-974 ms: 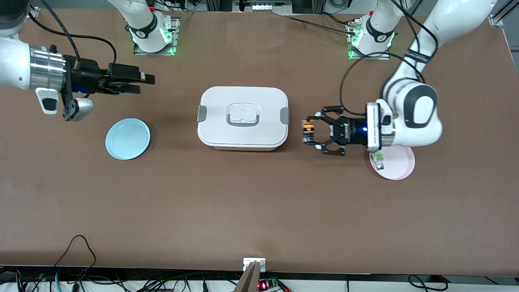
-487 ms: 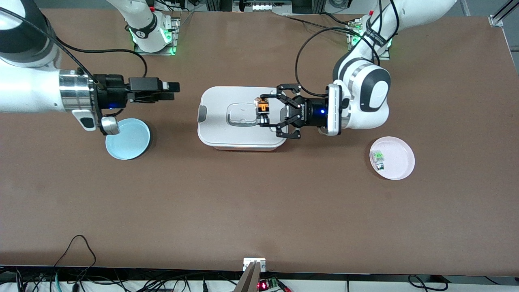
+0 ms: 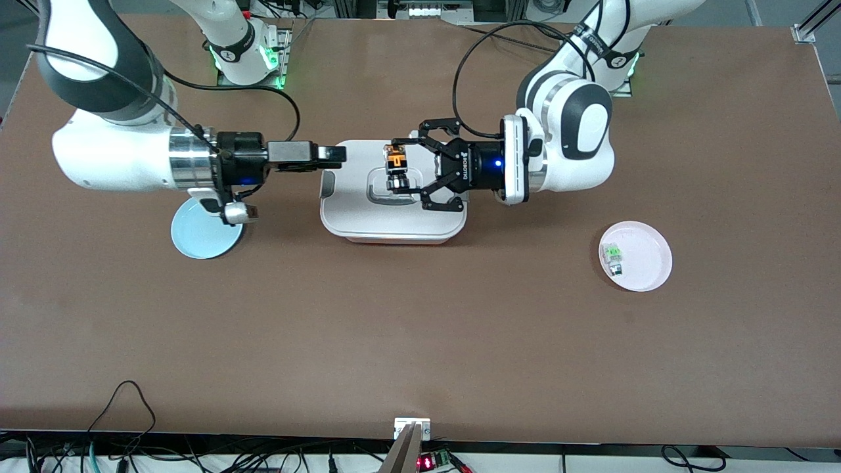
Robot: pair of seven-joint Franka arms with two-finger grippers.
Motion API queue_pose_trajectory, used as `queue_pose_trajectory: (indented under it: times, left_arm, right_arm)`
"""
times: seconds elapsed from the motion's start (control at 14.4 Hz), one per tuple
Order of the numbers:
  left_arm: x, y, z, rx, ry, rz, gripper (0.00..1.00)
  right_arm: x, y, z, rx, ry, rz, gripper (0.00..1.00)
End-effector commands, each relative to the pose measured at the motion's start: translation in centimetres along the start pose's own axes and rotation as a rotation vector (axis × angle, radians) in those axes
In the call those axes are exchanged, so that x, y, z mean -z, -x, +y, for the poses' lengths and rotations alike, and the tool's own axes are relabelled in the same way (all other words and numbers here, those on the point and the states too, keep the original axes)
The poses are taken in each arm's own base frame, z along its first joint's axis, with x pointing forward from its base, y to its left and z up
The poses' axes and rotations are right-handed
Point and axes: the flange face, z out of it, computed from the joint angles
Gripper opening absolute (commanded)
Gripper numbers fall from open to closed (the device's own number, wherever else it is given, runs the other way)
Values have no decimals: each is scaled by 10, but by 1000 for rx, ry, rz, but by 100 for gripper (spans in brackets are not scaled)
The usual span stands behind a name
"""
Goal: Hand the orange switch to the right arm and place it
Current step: 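Grasp the switch with the right gripper while the left gripper holds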
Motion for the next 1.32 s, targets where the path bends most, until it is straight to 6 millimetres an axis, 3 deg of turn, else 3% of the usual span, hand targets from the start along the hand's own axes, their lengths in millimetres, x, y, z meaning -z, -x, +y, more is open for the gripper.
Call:
queue_pose_trajectory:
  times: [0.0, 0.28, 0.56, 0.63, 0.83, 0.97, 1.11, 1.25]
  left_arm:
    - [-7, -6, 9, 12, -17, 8, 0]
    - [-8, -7, 10, 16, -16, 10, 0]
    - [-13, -5, 15, 37, -6, 6, 0]
    - [-13, -5, 14, 37, -11, 3, 0]
    - [-13, -2, 15, 39, -28, -9, 0]
    - [-13, -2, 15, 39, -28, -9, 0]
    - [-13, -2, 15, 39, -28, -9, 0]
    - [-13, -2, 15, 40, -29, -8, 0]
  right_arm:
    - [-14, 4, -5, -15, -30, -4, 98]
    - [-47, 7, -8, -44, -55, 13, 97]
    - [-63, 9, -8, -49, -58, 13, 90]
    - [-62, 9, -9, -49, -64, 14, 82]
    - [-61, 10, -16, -36, -70, 14, 38]
    - [-61, 10, -16, -36, -70, 14, 20]
    - [-60, 10, -16, -35, -69, 15, 7]
    - [-60, 10, -16, -35, -69, 15, 5]
